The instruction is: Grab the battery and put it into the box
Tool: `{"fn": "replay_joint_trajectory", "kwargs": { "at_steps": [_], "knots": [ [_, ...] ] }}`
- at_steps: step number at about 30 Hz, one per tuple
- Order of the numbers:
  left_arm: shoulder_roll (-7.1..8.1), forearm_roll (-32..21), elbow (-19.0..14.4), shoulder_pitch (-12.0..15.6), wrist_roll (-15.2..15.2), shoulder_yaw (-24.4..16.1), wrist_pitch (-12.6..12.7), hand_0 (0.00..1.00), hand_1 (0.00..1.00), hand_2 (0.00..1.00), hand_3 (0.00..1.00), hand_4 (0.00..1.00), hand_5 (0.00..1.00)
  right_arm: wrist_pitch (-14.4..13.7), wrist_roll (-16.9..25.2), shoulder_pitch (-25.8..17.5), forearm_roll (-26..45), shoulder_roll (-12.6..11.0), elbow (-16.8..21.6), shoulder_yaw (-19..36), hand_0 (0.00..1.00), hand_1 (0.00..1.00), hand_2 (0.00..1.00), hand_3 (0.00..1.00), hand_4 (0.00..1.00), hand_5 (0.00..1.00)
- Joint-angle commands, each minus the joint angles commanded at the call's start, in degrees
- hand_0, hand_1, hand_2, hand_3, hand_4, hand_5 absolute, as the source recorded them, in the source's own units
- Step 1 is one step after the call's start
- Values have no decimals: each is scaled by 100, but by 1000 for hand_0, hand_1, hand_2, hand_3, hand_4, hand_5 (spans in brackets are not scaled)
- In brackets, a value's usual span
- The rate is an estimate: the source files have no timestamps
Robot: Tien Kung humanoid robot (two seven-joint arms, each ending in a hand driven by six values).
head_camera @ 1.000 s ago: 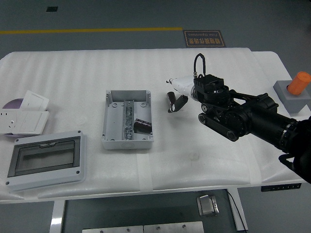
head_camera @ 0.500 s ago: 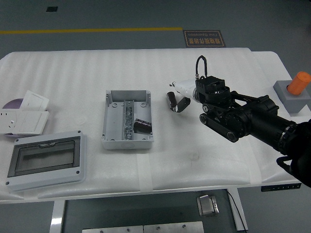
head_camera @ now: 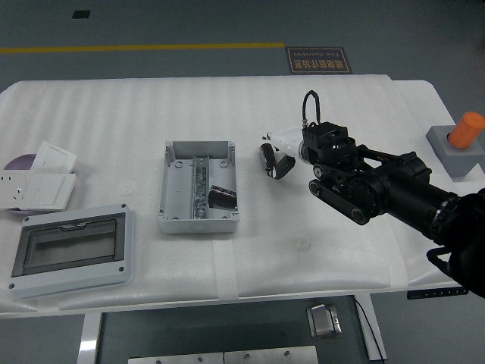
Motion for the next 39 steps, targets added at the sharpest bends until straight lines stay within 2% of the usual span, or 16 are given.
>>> {"fn": "replay_joint_trajectory", "kwargs": {
  "at_steps": [13, 16, 17, 22, 23, 28, 29, 34, 35, 39],
  "knots": [
    [17, 15, -5, 16, -6, 24, 4, 623, 649, 385, 586, 497, 491, 95, 74, -138, -142, 18, -40, 153, 774, 755, 738, 985, 704, 391],
    [23, 24, -8, 21, -10, 23, 6, 623, 649, 385, 586, 497, 491, 78, 98, -161, -162, 13, -31, 166, 774, 755, 738, 985, 704, 391],
    [23, 25, -8, 22, -12, 22, 7, 623, 649, 384, 587, 497, 491, 68, 103, -164, -163, 10, -26, 164, 772, 746, 730, 944, 685, 382],
    [19, 34, -12, 27, -22, 14, 14, 623, 649, 384, 587, 497, 491, 0, 125, -169, -162, -13, -1, 140, 772, 746, 730, 944, 685, 382],
    [17, 39, -14, 28, -22, 12, 15, 623, 649, 384, 586, 496, 489, -8, 132, -168, -172, -19, 1, 139, 769, 737, 710, 815, 657, 366],
    [5, 58, -23, 27, -23, -2, 21, 623, 649, 384, 586, 496, 489, -8, 188, -163, -249, -50, 10, 160, 769, 737, 710, 815, 657, 366],
    [4, 61, -23, 26, -22, -4, 22, 623, 649, 384, 587, 496, 489, -4, 197, -164, -257, -55, 11, 165, 746, 715, 627, 629, 545, 274],
    [1, 107, -39, 17, -22, -55, 25, 623, 649, 384, 587, 496, 489, 23, 249, -176, -305, -79, 13, 203, 746, 715, 627, 629, 545, 274],
    [0, 117, -43, 15, -23, -66, 26, 622, 648, 384, 587, 496, 488, 28, 258, -180, -318, -82, 13, 211, 733, 694, 600, 589, 418, 192],
    [-10, 154, -56, 12, -28, -111, 31, 622, 648, 384, 587, 496, 488, 28, 298, -190, -363, -91, 23, 237, 733, 694, 600, 589, 418, 192]
  ]
}}
